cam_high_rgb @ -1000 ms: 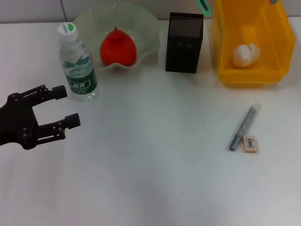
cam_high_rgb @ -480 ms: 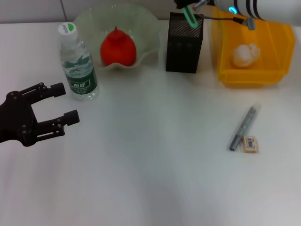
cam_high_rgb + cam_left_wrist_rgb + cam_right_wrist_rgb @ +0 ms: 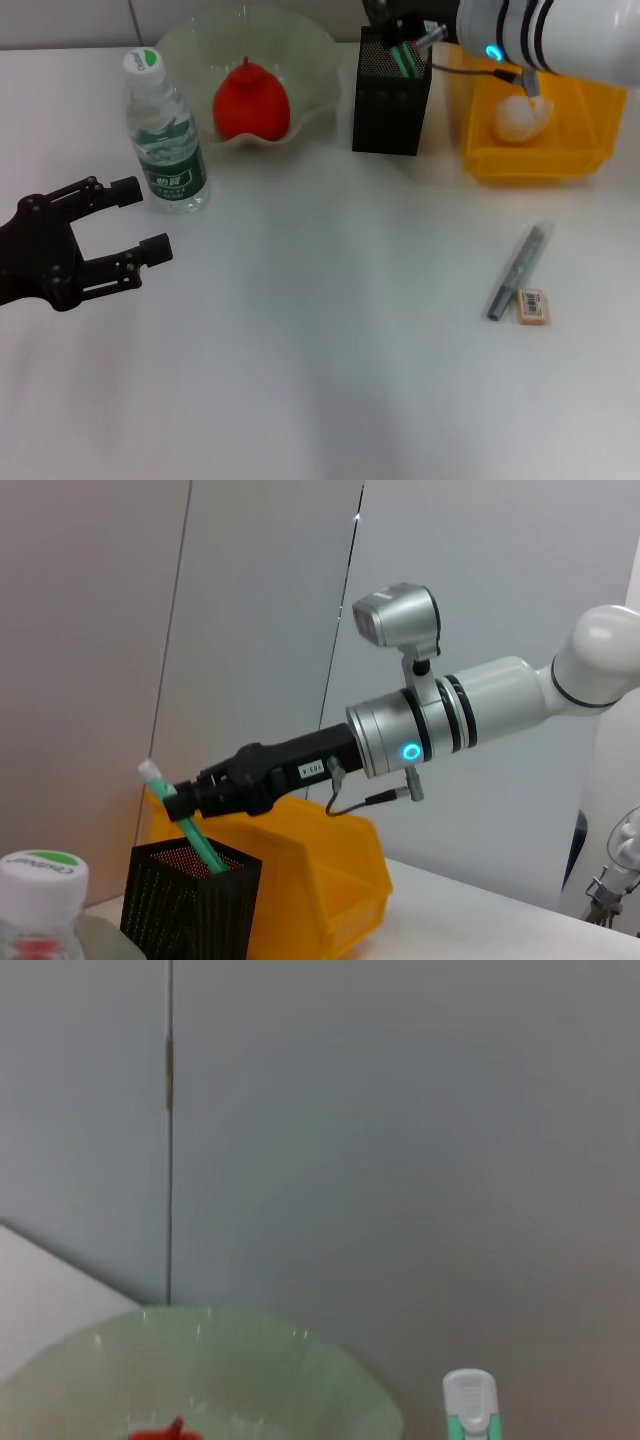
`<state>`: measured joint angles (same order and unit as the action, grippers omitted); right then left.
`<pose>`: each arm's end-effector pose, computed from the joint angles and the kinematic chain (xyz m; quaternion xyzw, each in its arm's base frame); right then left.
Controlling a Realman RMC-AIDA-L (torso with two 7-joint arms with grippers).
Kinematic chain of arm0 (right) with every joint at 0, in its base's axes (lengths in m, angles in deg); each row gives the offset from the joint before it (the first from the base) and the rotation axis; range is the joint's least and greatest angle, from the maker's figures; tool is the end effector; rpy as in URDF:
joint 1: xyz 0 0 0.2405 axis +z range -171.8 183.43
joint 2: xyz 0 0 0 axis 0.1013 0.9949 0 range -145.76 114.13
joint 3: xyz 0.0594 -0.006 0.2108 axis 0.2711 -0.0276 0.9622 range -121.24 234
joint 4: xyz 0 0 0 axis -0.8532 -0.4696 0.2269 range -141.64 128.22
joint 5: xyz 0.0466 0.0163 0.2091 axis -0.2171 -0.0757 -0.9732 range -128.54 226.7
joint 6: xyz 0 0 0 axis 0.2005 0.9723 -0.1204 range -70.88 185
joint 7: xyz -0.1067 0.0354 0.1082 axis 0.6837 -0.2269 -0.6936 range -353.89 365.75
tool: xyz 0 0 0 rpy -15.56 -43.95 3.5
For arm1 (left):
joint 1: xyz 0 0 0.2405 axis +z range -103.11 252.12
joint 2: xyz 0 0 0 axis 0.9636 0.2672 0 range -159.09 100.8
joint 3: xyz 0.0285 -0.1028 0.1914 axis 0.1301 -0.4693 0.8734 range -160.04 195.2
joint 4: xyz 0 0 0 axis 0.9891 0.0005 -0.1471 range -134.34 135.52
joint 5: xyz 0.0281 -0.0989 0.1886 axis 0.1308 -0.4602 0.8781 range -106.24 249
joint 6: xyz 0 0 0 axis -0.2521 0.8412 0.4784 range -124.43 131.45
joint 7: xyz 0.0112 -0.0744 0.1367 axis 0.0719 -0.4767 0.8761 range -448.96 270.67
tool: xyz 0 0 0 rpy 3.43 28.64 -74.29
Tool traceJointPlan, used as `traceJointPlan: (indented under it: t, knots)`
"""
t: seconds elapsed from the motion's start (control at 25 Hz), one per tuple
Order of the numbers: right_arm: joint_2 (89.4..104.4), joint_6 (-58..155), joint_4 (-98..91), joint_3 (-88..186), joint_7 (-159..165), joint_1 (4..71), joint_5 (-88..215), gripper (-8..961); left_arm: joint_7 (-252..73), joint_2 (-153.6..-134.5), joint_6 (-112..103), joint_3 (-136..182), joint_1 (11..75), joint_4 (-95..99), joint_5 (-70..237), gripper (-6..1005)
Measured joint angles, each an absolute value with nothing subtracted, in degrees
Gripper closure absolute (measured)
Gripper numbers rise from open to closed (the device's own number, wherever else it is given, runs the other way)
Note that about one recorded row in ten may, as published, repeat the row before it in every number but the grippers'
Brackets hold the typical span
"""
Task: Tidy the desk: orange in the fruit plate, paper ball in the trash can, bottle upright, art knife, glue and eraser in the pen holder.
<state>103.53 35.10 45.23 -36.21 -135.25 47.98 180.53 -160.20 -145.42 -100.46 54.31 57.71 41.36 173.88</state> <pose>0.1117 0.4480 -0.0387 -0.8792 0.2198 0.0997 0.4109 -0.2651 0.2605 0.0606 -0.9088 -0.1782 -0.3368 0.1699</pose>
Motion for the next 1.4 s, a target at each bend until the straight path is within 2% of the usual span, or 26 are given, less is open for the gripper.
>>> traceJointPlan:
  t: [0.2, 0.56, 0.8, 1.16, 1.4]
  knots:
    - [103.64, 35.10, 44.82, -36.77, -135.24, 47.56, 180.43, 787, -160.05, -145.43, -100.46, 54.31, 57.71, 40.87, 173.81, 183]
    - [103.48, 29.57, 50.02, -35.51, -135.50, 45.84, 180.45, 475, -160.09, -145.49, -100.85, 54.31, 58.04, 40.84, 173.79, 183]
    - [103.43, 9.74, 66.70, -27.20, -135.88, 40.76, 180.76, 260, -160.00, -145.34, -100.96, 54.32, 58.25, 40.84, 173.69, 183]
    - [103.35, -16.97, 84.89, -17.26, -142.84, 39.18, 186.19, 261, -159.87, -145.24, -101.10, 54.67, 57.84, 41.04, 174.00, 183]
    - [103.35, -39.46, 96.48, -14.87, -147.16, 40.80, 193.87, 262, -159.92, -145.22, -101.27, 54.74, 57.73, 41.27, 174.04, 183]
